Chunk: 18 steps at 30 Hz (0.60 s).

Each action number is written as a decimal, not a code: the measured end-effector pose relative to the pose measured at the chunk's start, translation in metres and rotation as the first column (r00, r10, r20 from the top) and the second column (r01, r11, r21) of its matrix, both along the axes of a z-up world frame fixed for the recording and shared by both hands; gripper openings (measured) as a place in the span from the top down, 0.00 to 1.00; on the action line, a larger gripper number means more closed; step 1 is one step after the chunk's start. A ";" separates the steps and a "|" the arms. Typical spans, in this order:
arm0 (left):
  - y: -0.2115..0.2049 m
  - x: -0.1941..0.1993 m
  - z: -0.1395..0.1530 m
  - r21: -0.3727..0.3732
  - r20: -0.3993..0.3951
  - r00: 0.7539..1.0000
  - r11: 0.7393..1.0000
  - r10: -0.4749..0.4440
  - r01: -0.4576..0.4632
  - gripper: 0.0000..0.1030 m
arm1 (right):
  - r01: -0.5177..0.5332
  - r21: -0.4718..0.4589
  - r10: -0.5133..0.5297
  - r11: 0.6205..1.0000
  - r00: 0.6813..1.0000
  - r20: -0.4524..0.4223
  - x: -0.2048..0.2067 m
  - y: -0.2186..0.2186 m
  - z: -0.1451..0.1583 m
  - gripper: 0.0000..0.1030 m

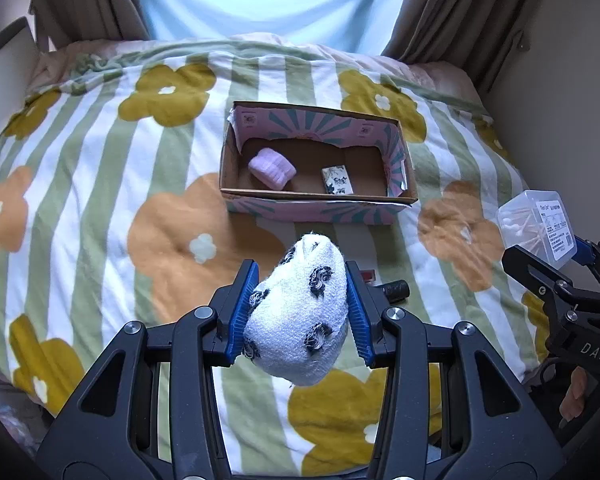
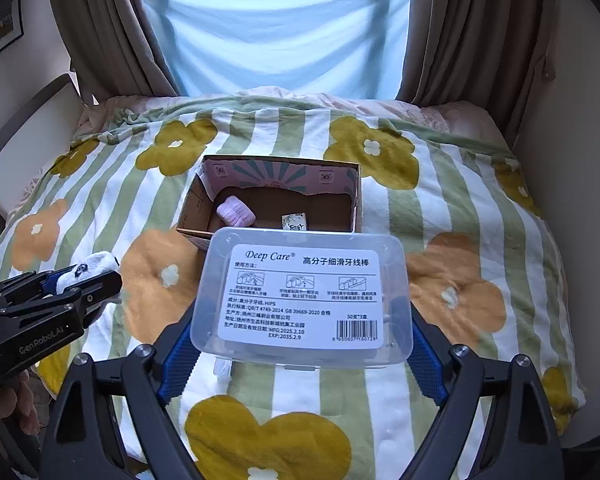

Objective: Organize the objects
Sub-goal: 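Lift the paw-print sock and Deep Care case and carry them over the box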

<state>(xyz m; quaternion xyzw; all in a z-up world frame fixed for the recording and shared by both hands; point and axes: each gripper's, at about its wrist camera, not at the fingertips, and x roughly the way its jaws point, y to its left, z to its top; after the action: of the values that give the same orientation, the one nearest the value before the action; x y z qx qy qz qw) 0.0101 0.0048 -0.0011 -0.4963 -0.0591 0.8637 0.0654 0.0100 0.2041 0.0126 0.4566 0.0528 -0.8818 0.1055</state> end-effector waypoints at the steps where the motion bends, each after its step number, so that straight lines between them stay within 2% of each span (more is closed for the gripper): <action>1: 0.000 0.000 0.000 0.001 0.002 1.000 1.000 0.004 -0.004 0.62 | -0.003 -0.004 0.003 1.000 1.000 0.000 -0.001 0.001 0.001 0.16; 10: 0.002 -0.020 0.007 0.008 -0.001 1.000 1.000 0.007 -0.007 0.62 | -0.024 -0.016 0.024 1.000 1.000 -0.004 -0.021 -0.002 0.006 0.16; 18: 0.004 -0.067 0.013 0.009 -0.010 1.000 1.000 0.013 -0.012 0.62 | -0.054 -0.016 0.054 0.998 0.999 -0.004 -0.064 -0.007 0.006 0.16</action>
<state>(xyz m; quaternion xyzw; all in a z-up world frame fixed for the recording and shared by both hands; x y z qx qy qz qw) -0.0568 0.0088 0.0123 -0.4911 -0.0658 0.8664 0.0626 -0.0539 0.1971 0.0184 0.4523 0.0581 -0.8799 0.1332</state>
